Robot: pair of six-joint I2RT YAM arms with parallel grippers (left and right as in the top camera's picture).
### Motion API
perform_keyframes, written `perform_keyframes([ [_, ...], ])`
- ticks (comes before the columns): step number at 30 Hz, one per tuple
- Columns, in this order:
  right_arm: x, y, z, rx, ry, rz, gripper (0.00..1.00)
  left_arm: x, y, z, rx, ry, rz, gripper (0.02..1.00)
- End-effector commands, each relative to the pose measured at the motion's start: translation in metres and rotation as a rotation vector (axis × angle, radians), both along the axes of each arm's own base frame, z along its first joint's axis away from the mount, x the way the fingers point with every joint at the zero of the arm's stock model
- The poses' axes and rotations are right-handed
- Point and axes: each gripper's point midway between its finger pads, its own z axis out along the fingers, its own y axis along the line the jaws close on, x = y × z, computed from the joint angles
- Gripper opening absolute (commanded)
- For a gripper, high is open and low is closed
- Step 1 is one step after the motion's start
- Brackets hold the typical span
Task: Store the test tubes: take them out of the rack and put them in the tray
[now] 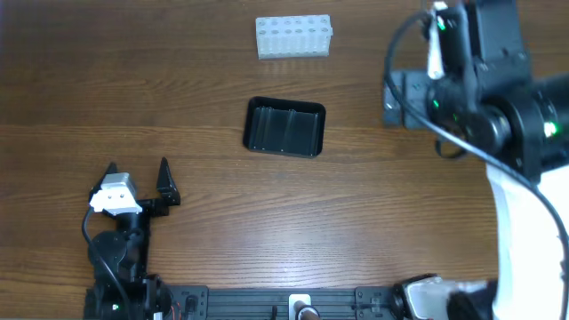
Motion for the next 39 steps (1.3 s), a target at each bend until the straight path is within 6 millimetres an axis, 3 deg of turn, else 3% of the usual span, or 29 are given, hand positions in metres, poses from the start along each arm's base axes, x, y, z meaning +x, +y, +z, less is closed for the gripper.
perform_keyframes([
  [1,-0.011,-0.029,-0.015,-0.045,-0.064,-0.08,0.991,0.0,0.001,-0.002,0.015,0.003,0.006,0.998],
  [5,0.016,-0.027,-0.015,0.004,-0.297,-0.087,0.993,0.0,0.001,-0.002,0.015,0.003,0.006,0.998],
  [10,0.065,-0.019,0.011,-0.003,-0.75,-0.031,0.991,0.0,0.001,-0.002,0.015,0.003,0.006,0.998],
  [13,0.069,-0.018,-0.005,0.019,-0.867,-0.038,0.991,0.0,0.001,-0.002,0.015,0.003,0.006,0.996],
  [25,0.045,-0.038,-0.092,0.046,-1.112,-0.095,0.993,0.0,0.001,-0.002,0.015,0.003,0.006,0.998],
  [33,0.017,-0.054,-0.155,0.018,-1.073,-0.128,0.991,0.0,0.001,-0.002,0.015,0.003,0.006,0.998],
  [39,-0.005,-0.072,-0.176,-0.015,-1.047,-0.175,0.993,0.0,0.001,-0.002,0.015,0.003,0.006,0.998],
])
